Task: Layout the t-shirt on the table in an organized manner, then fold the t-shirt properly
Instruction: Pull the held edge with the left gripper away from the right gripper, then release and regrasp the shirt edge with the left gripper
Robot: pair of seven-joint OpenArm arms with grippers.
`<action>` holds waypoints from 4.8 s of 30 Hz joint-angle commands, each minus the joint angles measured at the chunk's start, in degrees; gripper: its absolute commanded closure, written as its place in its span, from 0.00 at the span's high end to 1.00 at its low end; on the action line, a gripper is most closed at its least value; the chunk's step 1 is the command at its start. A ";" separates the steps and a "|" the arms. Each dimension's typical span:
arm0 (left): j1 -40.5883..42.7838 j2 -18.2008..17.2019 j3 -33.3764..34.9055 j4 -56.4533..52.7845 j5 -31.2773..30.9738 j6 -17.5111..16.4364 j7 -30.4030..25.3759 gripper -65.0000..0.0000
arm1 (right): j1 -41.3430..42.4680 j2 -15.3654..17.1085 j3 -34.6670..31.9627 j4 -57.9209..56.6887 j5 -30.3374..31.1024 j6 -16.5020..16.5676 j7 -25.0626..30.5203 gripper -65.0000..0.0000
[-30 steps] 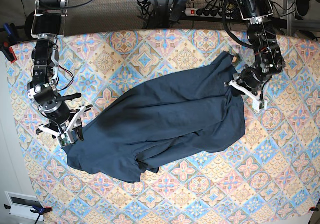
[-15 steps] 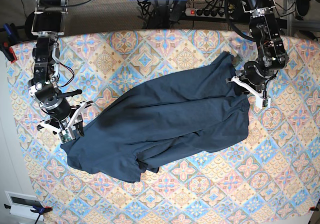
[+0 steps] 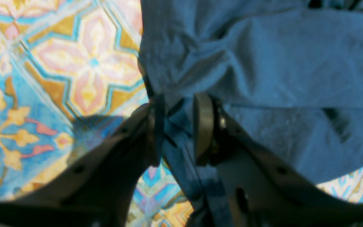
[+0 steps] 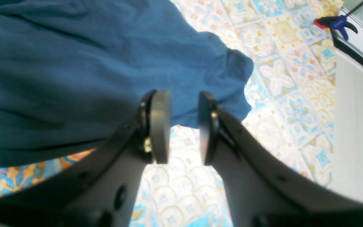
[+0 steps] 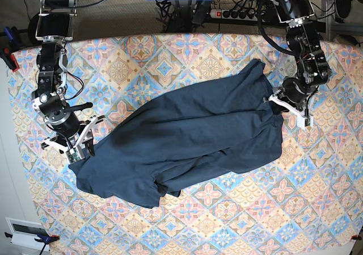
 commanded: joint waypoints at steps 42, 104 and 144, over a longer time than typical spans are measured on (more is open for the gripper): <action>1.38 2.79 2.30 -0.20 -1.99 0.01 -0.97 0.24 | 1.26 -0.36 0.29 1.30 0.39 -0.20 1.61 0.23; -7.50 4.37 3.62 -6.62 -0.94 0.01 -6.60 0.47 | 1.26 -0.44 0.38 2.80 0.39 -0.20 1.52 0.23; -12.86 -5.13 21.11 -8.82 7.41 0.01 -5.19 0.37 | 1.09 -2.03 0.20 3.76 0.39 -0.20 1.52 0.23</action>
